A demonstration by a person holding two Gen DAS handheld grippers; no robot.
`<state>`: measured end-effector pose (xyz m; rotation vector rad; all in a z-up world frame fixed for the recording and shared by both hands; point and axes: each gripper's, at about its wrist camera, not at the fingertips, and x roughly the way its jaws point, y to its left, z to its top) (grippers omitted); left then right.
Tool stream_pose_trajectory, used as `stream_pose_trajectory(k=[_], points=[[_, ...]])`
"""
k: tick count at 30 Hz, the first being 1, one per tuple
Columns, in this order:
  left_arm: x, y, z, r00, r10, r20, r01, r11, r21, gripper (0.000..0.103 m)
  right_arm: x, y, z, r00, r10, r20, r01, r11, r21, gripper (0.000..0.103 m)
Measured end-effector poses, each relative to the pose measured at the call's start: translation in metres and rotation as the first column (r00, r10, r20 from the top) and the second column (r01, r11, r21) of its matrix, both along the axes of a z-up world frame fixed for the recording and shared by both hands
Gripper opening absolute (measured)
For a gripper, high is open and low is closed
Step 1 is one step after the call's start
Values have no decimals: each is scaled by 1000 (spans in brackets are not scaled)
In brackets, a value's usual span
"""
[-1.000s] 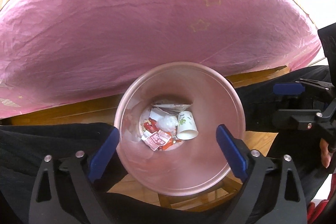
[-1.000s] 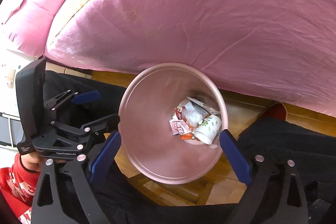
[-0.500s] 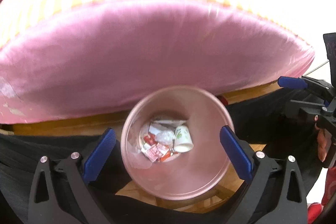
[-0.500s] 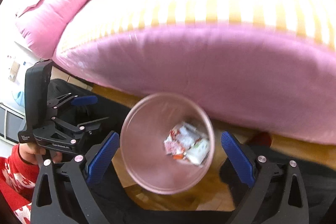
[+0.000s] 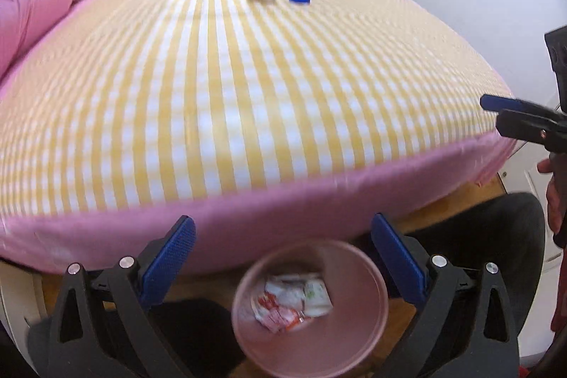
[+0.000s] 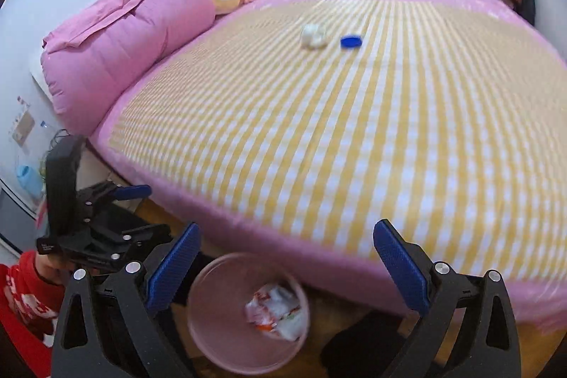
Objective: Collect trash
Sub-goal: 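Move both tools back over the tissue ball and blue bottle cap, then grasp the white tissue ball with the left tool while the right tool grasps the blue cap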
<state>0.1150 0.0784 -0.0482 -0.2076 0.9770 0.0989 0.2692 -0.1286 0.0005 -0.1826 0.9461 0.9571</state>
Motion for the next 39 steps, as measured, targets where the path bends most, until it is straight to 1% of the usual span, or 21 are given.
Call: stream_pose_trajectory(k=[1, 4, 6, 9, 13, 17, 20, 21, 22, 25, 27, 29, 31, 32, 34, 35, 37, 38, 39], points=[[8, 3, 5, 1000, -3, 13, 3, 1000, 17, 99, 9, 5, 6, 1000, 1, 27, -1, 1000, -4, 98], [30, 10, 14, 999, -5, 44, 4, 999, 39, 99, 29, 15, 13, 999, 4, 43, -5, 1000, 20, 98], [45, 18, 20, 998, 4, 55, -5, 1000, 22, 99, 46, 24, 16, 999, 8, 43, -9, 999, 41, 98], [69, 29, 26, 998, 14, 59, -13, 1000, -13, 99, 68, 37, 18, 998, 19, 59, -22, 999, 42, 98], [98, 40, 34, 996, 11, 87, -15, 999, 50, 99, 103, 62, 20, 995, 33, 97, -35, 999, 24, 98], [120, 55, 36, 995, 26, 101, -33, 997, 64, 99, 142, 94, 14, 991, 33, 131, -31, 999, -11, 98], [135, 67, 37, 993, 37, 115, -46, 996, 77, 99, 169, 120, 5, 991, 41, 126, -36, 999, -37, 97], [142, 71, 38, 992, 42, 121, -54, 994, 98, 99, 178, 129, 2, 992, 38, 122, -32, 998, -51, 93], [146, 74, 38, 991, 42, 124, -56, 992, 112, 99, 188, 139, -2, 993, 35, 117, -28, 998, -61, 87], [165, 84, 38, 991, 38, 128, -57, 987, 148, 99, 212, 164, -14, 995, 35, 92, -27, 996, -85, 81], [175, 90, 38, 991, 33, 130, -54, 985, 164, 99, 222, 175, -21, 994, 32, 101, -20, 993, -114, 79], [186, 96, 39, 990, 27, 136, -51, 983, 176, 99, 232, 187, -28, 993, 30, 111, -14, 989, -145, 73], [197, 101, 41, 989, 19, 146, -46, 982, 181, 99, 244, 195, -34, 995, 15, 98, 1, 987, -162, 64], [202, 103, 43, 988, 10, 156, -40, 981, 191, 99, 249, 198, -37, 996, 4, 88, 10, 986, -165, 64], [209, 103, 45, 985, 3, 170, -42, 974, 225, 99, 256, 201, -41, 997, -12, 73, 24, 986, -165, 56], [212, 103, 46, 985, 1, 175, -43, 971, 233, 99, 258, 203, -42, 998, -14, 68, 26, 986, -167, 54], [221, 106, 45, 984, 1, 177, -42, 972, 231, 99, 262, 206, -46, 998, -15, 68, 27, 984, -178, 44], [225, 108, 45, 984, 0, 177, -41, 973, 226, 99, 261, 208, -47, 997, -16, 76, 29, 983, -183, 41], [229, 108, 44, 984, -1, 176, -38, 974, 221, 99, 262, 208, -47, 996, -17, 85, 33, 982, -186, 41]])
